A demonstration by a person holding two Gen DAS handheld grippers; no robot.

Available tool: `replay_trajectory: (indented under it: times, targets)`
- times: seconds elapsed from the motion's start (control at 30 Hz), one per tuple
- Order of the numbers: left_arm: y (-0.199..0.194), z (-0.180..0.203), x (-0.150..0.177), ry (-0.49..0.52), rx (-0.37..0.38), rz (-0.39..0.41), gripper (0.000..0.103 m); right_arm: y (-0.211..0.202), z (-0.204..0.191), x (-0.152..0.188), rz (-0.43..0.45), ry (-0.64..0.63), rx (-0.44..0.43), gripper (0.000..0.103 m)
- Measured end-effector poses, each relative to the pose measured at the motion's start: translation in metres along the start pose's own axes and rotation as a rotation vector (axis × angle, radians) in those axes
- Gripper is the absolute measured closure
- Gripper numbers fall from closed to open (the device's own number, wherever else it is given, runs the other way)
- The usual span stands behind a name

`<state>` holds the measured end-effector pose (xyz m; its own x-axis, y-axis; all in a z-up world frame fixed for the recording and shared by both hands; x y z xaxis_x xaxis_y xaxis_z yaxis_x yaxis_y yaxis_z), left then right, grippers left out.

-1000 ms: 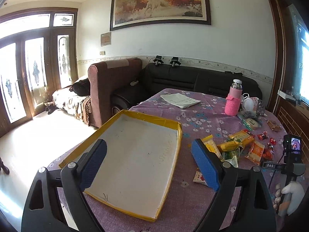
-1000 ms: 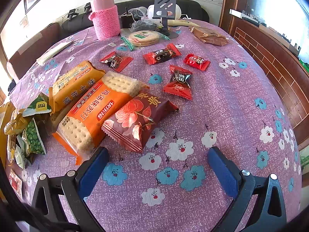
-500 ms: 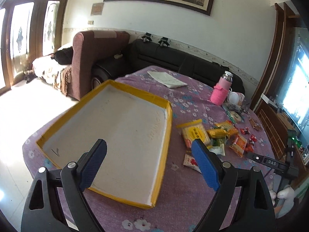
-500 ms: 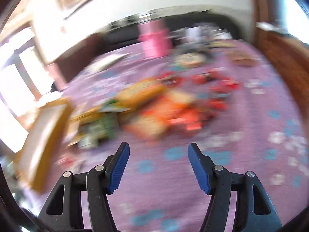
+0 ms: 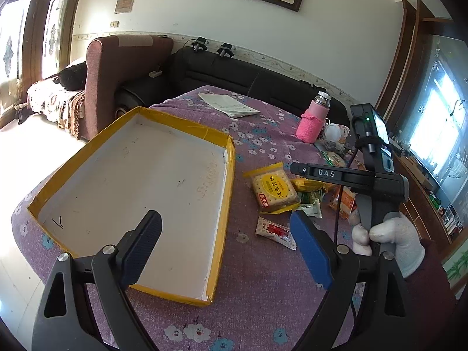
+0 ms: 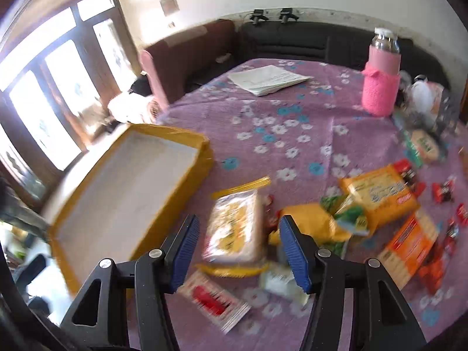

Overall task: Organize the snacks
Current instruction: 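Grasp the yellow pouch with the right tool while the left tool approaches the cracker pack, then grasp the yellow-label cracker pack with the left tool while the right tool carries the pouch to the tray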

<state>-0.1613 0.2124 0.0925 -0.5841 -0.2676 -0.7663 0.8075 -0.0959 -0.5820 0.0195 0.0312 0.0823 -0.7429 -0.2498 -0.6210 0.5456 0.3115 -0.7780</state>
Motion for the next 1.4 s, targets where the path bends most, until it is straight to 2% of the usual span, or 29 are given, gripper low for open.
replay_trajectory:
  times: [0.07, 0.13, 0.2, 0.27, 0.3, 0.33, 0.37, 0.47, 0.53, 0.57, 0.63, 0.73, 0.77, 0.87, 0.97, 1.03, 1.07, 1.17, 1.4]
  targets:
    - [0.002, 0.001, -0.002, 0.019, 0.014, -0.003, 0.013, 0.000, 0.012, 0.002, 0.032, 0.035, 0.035, 0.045]
    - [0.008, 0.003, -0.003, 0.017, 0.035, -0.016, 0.013, 0.011, 0.025, 0.005, -0.001, 0.066, 0.073, 0.042]
    - [0.016, 0.007, -0.005, 0.010, 0.066, -0.036, 0.013, 0.026, 0.033, 0.011, -0.048, 0.071, 0.066, 0.045]
    - [0.023, 0.014, -0.006, 0.025, 0.083, -0.048, 0.013, 0.030, 0.040, 0.019, -0.060, 0.076, 0.067, 0.060]
    - [0.027, 0.018, -0.008, 0.035, 0.084, -0.054, 0.013, 0.030, 0.043, 0.021, -0.064, 0.089, 0.053, 0.061]
    - [0.031, 0.022, -0.009, 0.044, 0.085, -0.062, 0.013, 0.028, 0.046, 0.022, -0.064, 0.102, 0.040, 0.067]
    - [0.035, 0.026, -0.010, 0.050, 0.091, -0.070, 0.013, 0.028, 0.052, 0.025, -0.081, 0.108, 0.042, 0.103]
    - [0.048, 0.036, -0.015, 0.064, 0.114, -0.101, 0.013, 0.024, 0.071, 0.036, -0.113, 0.158, 0.003, 0.103]
    - [0.063, 0.041, -0.019, 0.057, 0.137, -0.139, 0.013, 0.017, 0.079, 0.039, -0.105, 0.171, 0.017, 0.102]
    - [0.070, 0.043, -0.021, 0.047, 0.150, -0.159, 0.013, 0.011, 0.084, 0.039, -0.086, 0.187, -0.014, 0.096]
    - [0.086, 0.045, -0.028, 0.008, 0.166, -0.206, 0.013, 0.003, 0.086, 0.034, -0.054, 0.203, -0.070, 0.092]
    - [0.090, 0.040, -0.033, -0.049, 0.176, -0.206, 0.013, 0.005, 0.073, 0.021, -0.032, 0.133, -0.078, 0.059]
    - [0.088, 0.037, -0.034, -0.059, 0.168, -0.200, 0.013, 0.013, 0.066, 0.016, -0.047, 0.101, -0.070, 0.053]
    - [0.088, 0.033, -0.035, -0.063, 0.139, -0.198, 0.013, 0.043, 0.057, 0.010, -0.109, 0.063, -0.046, 0.054]
    - [0.090, 0.032, -0.034, -0.058, 0.130, -0.215, 0.013, 0.060, 0.048, 0.007, -0.101, 0.007, 0.030, 0.053]
    - [0.096, 0.036, -0.034, -0.037, 0.122, -0.226, 0.013, 0.063, 0.048, 0.008, -0.098, -0.008, 0.054, 0.059]
    - [0.101, 0.039, -0.034, -0.024, 0.117, -0.235, 0.013, 0.061, 0.048, 0.009, -0.097, -0.011, 0.059, 0.067]
    - [0.121, 0.052, -0.034, 0.011, 0.116, -0.268, 0.013, 0.053, 0.056, 0.011, -0.085, 0.020, 0.038, 0.073]
    - [0.174, 0.077, -0.037, 0.068, 0.092, -0.369, 0.013, 0.011, 0.083, 0.022, -0.008, 0.169, -0.060, 0.074]
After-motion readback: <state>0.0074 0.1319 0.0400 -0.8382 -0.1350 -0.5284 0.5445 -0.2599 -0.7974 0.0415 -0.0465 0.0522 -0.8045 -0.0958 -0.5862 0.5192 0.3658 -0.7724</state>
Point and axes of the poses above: each gripper's, at about its wrist camera, not at the fingertips, and y roughly the way its jaws point, z to its right, x to its underside, the point moved 1 cm from there along y, roughly the way its jaws point
